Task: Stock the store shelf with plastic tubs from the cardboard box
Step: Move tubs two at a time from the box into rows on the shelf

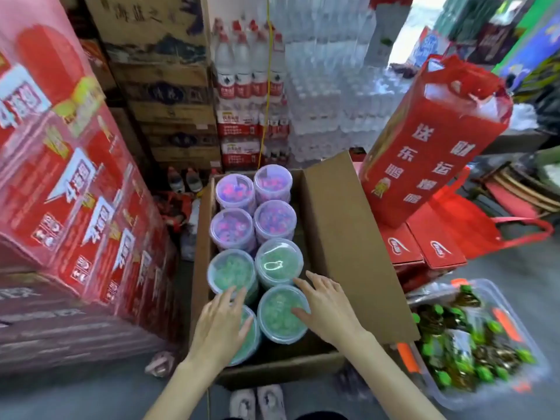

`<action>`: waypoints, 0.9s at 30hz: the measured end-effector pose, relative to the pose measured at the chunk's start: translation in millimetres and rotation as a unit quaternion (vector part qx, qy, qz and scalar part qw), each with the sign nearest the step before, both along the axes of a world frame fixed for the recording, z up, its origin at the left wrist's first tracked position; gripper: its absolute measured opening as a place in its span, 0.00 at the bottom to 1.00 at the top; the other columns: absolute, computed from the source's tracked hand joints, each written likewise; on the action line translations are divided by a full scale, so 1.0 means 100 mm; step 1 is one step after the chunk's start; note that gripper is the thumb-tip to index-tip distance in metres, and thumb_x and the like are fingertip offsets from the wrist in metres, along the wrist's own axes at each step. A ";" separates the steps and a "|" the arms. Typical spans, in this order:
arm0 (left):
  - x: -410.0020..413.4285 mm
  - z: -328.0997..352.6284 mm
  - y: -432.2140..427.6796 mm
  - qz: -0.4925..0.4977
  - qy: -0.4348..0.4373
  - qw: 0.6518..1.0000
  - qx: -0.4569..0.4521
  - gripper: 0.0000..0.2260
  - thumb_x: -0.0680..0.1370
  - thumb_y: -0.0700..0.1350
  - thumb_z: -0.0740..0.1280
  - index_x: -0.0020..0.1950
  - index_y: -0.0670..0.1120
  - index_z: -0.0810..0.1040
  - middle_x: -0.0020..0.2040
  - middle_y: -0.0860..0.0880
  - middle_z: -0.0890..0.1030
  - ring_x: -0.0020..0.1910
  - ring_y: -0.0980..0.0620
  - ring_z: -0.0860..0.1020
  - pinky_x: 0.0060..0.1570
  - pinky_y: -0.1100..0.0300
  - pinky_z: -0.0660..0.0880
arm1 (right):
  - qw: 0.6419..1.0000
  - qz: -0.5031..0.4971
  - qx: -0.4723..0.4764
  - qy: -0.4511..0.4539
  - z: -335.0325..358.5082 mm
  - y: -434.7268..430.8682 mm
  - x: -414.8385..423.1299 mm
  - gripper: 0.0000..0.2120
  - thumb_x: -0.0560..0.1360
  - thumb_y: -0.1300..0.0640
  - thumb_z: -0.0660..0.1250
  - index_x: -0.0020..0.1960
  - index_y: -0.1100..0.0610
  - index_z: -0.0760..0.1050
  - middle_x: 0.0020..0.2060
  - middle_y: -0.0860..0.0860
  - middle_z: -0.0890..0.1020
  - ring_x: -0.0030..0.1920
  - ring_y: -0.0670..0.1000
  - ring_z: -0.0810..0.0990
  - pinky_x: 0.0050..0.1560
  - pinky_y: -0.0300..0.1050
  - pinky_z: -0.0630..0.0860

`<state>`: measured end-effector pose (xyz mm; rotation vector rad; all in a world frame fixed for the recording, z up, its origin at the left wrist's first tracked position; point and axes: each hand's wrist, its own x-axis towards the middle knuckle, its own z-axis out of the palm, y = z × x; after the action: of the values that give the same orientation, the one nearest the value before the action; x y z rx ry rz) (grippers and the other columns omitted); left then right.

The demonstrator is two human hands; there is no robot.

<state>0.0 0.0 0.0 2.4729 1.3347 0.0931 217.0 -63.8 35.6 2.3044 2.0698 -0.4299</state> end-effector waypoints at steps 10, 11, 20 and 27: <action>0.41 -0.28 -0.29 -0.056 -0.037 0.994 -0.090 0.29 0.78 0.55 0.60 0.76 0.57 0.51 0.77 0.49 0.49 0.76 0.49 0.50 0.72 0.54 0.51 | 0.990 -0.080 -0.001 -0.115 -0.18 -0.24 0.89 0.29 0.60 0.47 0.78 0.59 0.56 0.78 0.62 0.60 0.77 0.64 0.61 0.74 0.60 0.64 0.71; 0.44 -0.30 -0.31 -0.058 -0.031 0.993 -0.098 0.29 0.78 0.55 0.60 0.76 0.57 0.51 0.78 0.50 0.48 0.76 0.49 0.50 0.72 0.54 0.52 | 0.988 -0.094 0.008 -0.118 -0.17 -0.26 0.98 0.29 0.62 0.47 0.77 0.60 0.57 0.77 0.63 0.62 0.75 0.65 0.62 0.73 0.61 0.64 0.70; 0.53 -0.34 -0.36 -0.054 0.011 0.992 -0.112 0.30 0.79 0.56 0.58 0.77 0.55 0.48 0.78 0.51 0.43 0.76 0.52 0.43 0.73 0.54 0.54 | 0.950 -0.294 0.028 0.101 -0.18 -0.39 1.40 0.32 0.75 0.51 0.66 0.75 0.54 0.58 0.76 0.61 0.50 0.74 0.61 0.56 0.71 0.54 0.57; 0.54 -0.21 -0.38 -0.029 -0.005 0.990 -0.140 0.29 0.79 0.56 0.57 0.76 0.57 0.46 0.77 0.54 0.41 0.75 0.56 0.39 0.72 0.56 0.50 | 0.923 -0.302 0.130 0.202 0.05 -0.35 1.11 0.34 0.75 0.54 0.67 0.76 0.53 0.54 0.71 0.54 0.66 0.70 0.53 0.66 0.68 0.46 0.61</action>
<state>54.3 -38.4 -21.2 2.2679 1.1799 -0.0896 328.5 -99.1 41.0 3.2510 1.5552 -0.7306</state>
